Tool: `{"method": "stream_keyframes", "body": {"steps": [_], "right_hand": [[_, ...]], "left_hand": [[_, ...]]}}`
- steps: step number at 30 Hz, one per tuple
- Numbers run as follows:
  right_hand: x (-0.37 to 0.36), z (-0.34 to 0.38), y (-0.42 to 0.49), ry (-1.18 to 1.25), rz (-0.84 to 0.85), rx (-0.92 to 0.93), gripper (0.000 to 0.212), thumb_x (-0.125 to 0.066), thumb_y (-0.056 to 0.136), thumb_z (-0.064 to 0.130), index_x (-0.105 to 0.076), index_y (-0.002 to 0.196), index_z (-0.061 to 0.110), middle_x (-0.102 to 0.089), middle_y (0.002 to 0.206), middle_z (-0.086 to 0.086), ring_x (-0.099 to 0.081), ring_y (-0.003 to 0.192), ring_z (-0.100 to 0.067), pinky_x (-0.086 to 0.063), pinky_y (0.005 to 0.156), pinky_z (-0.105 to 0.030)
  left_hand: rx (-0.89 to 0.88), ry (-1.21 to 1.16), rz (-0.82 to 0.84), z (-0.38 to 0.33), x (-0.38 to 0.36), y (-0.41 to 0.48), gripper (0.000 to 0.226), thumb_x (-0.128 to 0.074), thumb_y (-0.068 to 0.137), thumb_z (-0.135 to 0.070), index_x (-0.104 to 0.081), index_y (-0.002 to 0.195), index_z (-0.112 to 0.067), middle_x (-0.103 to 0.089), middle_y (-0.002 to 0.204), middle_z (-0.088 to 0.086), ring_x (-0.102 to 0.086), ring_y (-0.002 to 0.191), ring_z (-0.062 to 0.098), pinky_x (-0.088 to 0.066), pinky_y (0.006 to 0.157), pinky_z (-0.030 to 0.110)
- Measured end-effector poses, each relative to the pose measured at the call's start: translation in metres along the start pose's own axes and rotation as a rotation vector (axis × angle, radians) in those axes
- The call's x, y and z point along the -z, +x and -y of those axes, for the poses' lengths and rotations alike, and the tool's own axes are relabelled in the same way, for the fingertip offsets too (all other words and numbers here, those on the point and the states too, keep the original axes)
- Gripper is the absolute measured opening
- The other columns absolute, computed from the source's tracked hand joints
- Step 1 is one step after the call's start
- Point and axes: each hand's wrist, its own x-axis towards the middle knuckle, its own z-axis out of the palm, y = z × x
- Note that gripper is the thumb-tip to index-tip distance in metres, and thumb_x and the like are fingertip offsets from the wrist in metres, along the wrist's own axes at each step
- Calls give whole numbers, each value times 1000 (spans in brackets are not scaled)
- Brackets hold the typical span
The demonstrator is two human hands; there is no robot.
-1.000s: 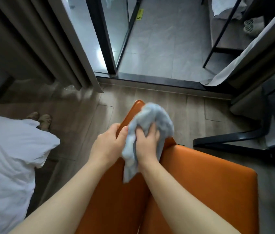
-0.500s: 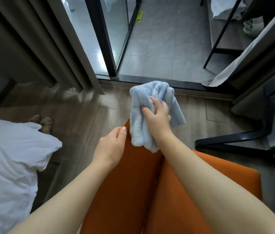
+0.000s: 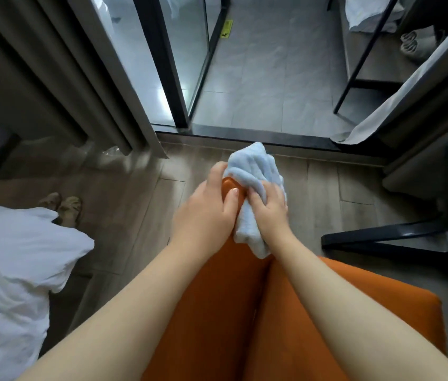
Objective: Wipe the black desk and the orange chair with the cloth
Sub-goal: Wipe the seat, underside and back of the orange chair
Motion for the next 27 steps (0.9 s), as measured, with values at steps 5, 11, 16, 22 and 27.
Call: {"method": "stream_keyframes", "body": {"steps": [5,11,16,22,27], "right_hand": [[14,-47,19,-61,12,-466,32,-39,97,31,-52,122,17,-37,134,-13,-45,116,-36,-36,103,-43],[2,2,2,202,-49,36,23,-46,79,33,-65,91,29,-56,112,-4,-54,105,-23,-43,93,-39],[0,-54,10,33,-147,-158,20,-45,95,19,-60,105,12,-46,125,-11,-48,111,-31,-38,93,-35],[9,-52,13,-79,-133,-47,19,-45,92,13,-60,103,8,-53,116,-18,-51,106,-32,-41,90,-37],[-12,-49,-10,-19,-221,105,27,-47,94,20,-56,120,17,-44,131,-11,-45,117,-29,-36,96,-34]], "left_hand": [[-36,534,-115,-7,-24,7,43,-25,97,-45,-27,138,-33,-44,125,0,-56,98,25,-30,62,32],[-23,635,-102,-8,-27,9,42,-28,97,-42,-24,137,-34,-41,118,-2,-53,92,21,-27,56,31],[-78,693,-145,-3,-26,6,46,-46,89,-38,-41,134,-28,-51,106,4,-55,77,22,-24,49,28],[-197,826,-153,-1,-26,1,58,-61,80,-38,-51,133,-17,-53,132,8,-57,106,27,-46,57,30],[-377,959,-146,-5,-26,8,48,-66,76,-23,-59,120,-7,-56,122,18,-48,124,37,-33,100,60]]}}
